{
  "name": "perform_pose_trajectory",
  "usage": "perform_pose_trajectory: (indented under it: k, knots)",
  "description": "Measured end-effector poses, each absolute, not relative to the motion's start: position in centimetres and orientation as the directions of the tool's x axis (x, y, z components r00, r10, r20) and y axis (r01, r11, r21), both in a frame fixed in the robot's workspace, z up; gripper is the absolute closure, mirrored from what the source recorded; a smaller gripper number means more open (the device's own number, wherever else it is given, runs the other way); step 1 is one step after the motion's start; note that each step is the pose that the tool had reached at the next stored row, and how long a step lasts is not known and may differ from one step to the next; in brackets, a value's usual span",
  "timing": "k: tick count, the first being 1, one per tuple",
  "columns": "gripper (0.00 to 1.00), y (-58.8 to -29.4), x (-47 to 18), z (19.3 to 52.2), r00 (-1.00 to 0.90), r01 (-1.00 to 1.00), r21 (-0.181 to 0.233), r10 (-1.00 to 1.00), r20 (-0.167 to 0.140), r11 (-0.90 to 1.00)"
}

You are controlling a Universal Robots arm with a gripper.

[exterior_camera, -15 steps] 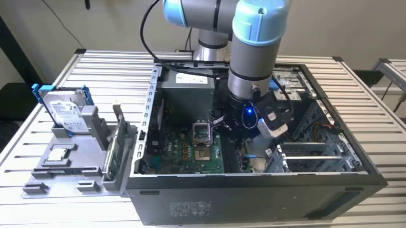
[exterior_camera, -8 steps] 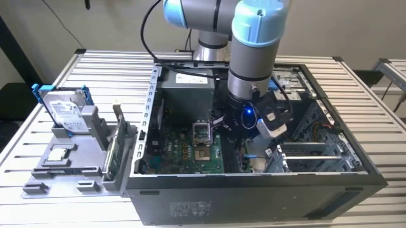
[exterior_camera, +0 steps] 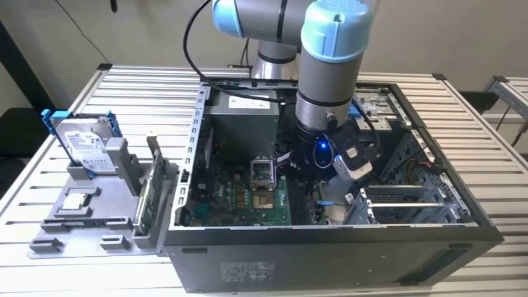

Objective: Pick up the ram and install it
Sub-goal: 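Insert the ram into the slot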

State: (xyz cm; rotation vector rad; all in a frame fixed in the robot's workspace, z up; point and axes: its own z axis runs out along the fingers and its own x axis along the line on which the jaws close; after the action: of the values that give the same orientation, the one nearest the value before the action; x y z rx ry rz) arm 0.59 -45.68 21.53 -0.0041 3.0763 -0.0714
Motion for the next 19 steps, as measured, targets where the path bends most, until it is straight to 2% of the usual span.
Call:
perform_pose_trajectory:
  k: [19]
  knots:
    - [0.85,-45.68,0.44,21.68,-0.998,0.003,-0.046,0.0,-0.07,0.999]
